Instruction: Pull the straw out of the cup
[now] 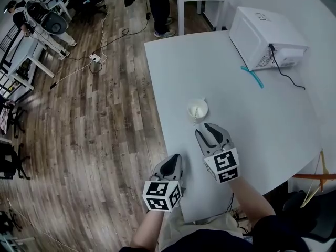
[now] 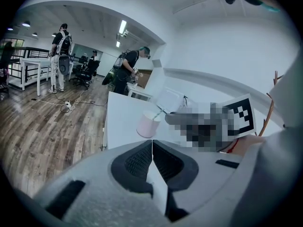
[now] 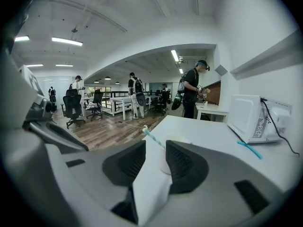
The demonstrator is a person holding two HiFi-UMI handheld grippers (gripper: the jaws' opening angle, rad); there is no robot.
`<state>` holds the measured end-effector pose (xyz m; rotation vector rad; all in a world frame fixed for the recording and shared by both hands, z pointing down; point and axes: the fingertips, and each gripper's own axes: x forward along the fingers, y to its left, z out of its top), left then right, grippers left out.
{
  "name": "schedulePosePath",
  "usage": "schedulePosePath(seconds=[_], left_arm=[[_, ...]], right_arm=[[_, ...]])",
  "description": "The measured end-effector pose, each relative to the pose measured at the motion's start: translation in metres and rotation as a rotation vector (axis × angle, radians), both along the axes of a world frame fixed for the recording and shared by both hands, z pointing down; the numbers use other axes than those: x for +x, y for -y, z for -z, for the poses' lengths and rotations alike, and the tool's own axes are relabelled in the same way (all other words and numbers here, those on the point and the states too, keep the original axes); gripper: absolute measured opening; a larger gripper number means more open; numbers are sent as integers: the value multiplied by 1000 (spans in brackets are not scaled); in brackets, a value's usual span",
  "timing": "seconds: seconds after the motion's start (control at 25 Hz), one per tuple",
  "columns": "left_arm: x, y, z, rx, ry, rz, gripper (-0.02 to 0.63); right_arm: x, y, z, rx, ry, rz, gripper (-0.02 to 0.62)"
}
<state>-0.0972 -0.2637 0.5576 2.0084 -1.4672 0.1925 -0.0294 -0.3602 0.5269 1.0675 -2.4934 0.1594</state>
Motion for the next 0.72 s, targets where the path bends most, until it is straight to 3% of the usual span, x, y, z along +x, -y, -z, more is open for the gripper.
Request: schedulePosePath(seconds=[0.72], left_arm=[[-2, 7, -19, -38, -1, 26, 20]], right_arm=[[-22, 39, -32, 15, -70, 22, 115]])
